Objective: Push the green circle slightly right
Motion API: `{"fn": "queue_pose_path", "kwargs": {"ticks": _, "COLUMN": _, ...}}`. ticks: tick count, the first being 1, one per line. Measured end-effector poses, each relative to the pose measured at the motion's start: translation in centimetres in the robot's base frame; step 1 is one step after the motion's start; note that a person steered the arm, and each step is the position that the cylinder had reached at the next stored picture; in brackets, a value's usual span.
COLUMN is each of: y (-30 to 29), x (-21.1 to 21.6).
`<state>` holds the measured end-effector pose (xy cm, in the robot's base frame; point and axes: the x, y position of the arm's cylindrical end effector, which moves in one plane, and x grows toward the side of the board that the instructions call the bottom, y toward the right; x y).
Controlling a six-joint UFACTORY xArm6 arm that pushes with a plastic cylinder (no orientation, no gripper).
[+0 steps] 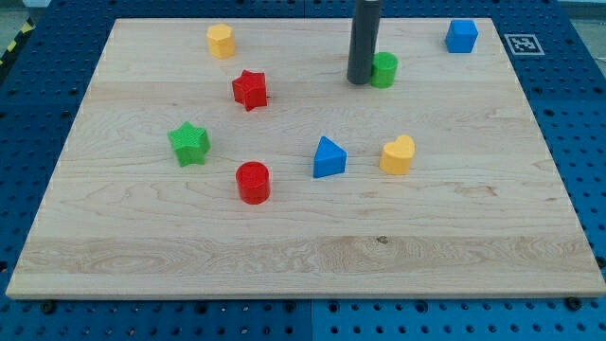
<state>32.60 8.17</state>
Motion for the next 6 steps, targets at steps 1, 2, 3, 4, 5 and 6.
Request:
{"fn": "queue_pose_path", "kwargs": {"ticks": 1, "y": 2.2, "x": 0.0}}
{"fn": "queue_pose_path", "kwargs": {"ticks": 2, "y": 4.1, "x": 0.0}}
{"fn": "queue_pose_path", "kwargs": {"ticks": 3, "y": 4.8, "x": -0.3}}
{"fn": "queue_pose_path", "kwargs": {"ticks": 4, "y": 4.4, "x": -1.0}}
{"fn": "queue_pose_path", "kwargs": {"ticks": 5, "y": 4.3, "x": -2.2}}
{"fn": "queue_pose_path", "kwargs": {"ticks": 6, "y": 5.4, "x": -2.0}}
